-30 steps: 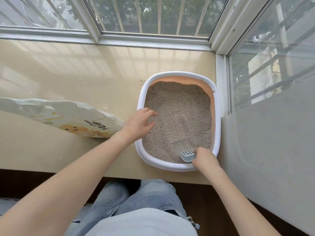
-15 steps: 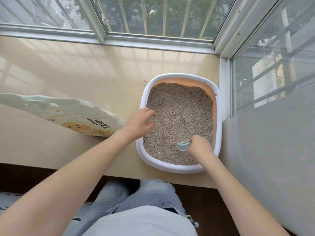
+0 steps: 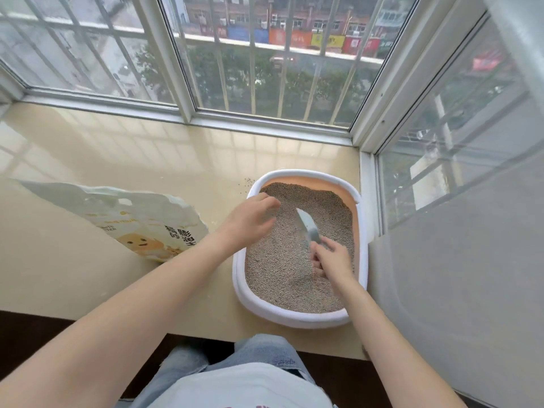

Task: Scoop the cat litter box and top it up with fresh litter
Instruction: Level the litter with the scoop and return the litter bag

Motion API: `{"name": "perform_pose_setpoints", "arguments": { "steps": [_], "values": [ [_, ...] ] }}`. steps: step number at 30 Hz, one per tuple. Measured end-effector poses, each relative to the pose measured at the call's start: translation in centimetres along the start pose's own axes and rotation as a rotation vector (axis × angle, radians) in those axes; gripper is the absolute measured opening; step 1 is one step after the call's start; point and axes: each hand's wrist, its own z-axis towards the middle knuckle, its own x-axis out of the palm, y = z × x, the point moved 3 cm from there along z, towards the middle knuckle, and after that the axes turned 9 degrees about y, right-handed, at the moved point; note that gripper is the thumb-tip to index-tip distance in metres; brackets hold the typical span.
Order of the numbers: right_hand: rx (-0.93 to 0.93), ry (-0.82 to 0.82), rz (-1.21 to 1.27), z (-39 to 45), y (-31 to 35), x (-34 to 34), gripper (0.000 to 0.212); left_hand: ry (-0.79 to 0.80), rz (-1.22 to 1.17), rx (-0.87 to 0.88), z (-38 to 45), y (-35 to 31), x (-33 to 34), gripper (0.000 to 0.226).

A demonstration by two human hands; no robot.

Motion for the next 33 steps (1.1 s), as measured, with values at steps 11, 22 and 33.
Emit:
{"name": "perform_pose_setpoints", "arguments": {
  "steps": [11, 22, 33],
  "values": [
    [-0.208, 0.357, 0.137, -9.1, 14.5, 10.0, 0.033, -0.412, -0.012, 0.192, -6.7, -3.3, -19.0, 0.011],
    [-0.381, 0.342, -0.127, -10.2, 17.7, 22.7, 0.010, -0.464, 0.165, -0.084, -17.0, 8.7, -21.6, 0.007],
    [-0.479, 0.291, -0.805, -6.2, 19.0, 29.4, 0.029, -0.249, 0.479, -0.039, -17.5, 12.9, -17.5, 0.025]
  ]
}}
